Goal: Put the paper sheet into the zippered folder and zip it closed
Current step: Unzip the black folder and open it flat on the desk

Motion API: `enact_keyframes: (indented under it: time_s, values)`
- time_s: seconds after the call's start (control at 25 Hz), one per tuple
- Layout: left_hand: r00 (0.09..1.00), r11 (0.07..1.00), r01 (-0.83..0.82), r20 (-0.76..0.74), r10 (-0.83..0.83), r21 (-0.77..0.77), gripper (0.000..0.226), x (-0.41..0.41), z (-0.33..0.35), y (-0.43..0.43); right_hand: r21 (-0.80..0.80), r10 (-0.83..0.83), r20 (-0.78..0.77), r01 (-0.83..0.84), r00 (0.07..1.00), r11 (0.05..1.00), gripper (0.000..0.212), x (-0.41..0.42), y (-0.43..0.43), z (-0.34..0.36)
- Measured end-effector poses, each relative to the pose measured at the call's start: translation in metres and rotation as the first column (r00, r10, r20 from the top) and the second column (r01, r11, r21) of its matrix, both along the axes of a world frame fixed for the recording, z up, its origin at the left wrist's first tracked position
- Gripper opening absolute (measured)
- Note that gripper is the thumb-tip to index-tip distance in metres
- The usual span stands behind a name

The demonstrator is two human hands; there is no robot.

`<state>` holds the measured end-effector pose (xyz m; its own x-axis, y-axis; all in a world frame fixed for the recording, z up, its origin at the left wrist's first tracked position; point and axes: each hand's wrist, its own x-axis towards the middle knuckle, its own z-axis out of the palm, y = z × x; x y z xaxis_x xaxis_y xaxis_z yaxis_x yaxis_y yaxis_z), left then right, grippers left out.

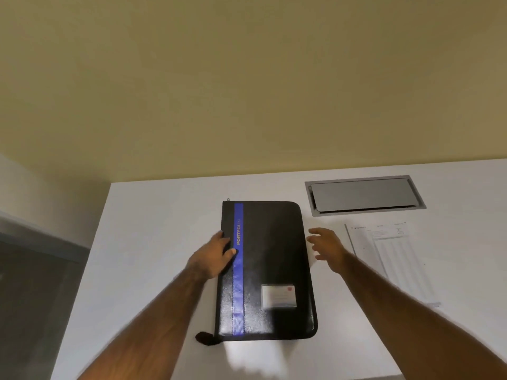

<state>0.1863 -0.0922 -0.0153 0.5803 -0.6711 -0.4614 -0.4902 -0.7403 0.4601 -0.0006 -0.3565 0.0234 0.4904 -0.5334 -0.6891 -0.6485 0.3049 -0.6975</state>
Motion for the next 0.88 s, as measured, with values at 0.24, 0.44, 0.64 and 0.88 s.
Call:
enact_keyframes:
  time_s: [0.24, 0.44, 0.64, 0.88]
  values:
    - [0.952, 0.951, -0.300, 0.031, 0.303, -0.076, 0.031, 0.050, -0.007, -0.050, 0.144, -0.055, -0.010, 0.056, 0.998, 0.988, 0.036, 0.040, -0.034, -0.024]
    - [0.924, 0.925, -0.380, 0.044, 0.381, -0.014, 0.033, 0.079, -0.012, -0.082, 0.104, -0.045, -0.037, 0.049, 0.998, 0.993, 0.035, 0.054, -0.045, -0.038]
    - [0.908, 0.906, -0.419, 0.024, 0.418, 0.053, 0.033, 0.096, -0.017, -0.099, 0.008, -0.020, -0.051, 0.021, 0.999, 1.000, 0.021, 0.067, -0.052, -0.045]
    - [0.921, 0.908, -0.389, 0.026, 0.390, 0.155, 0.033, 0.108, -0.015, -0.116, -0.060, -0.016, -0.094, 0.011, 0.995, 0.998, 0.021, 0.081, -0.055, -0.056]
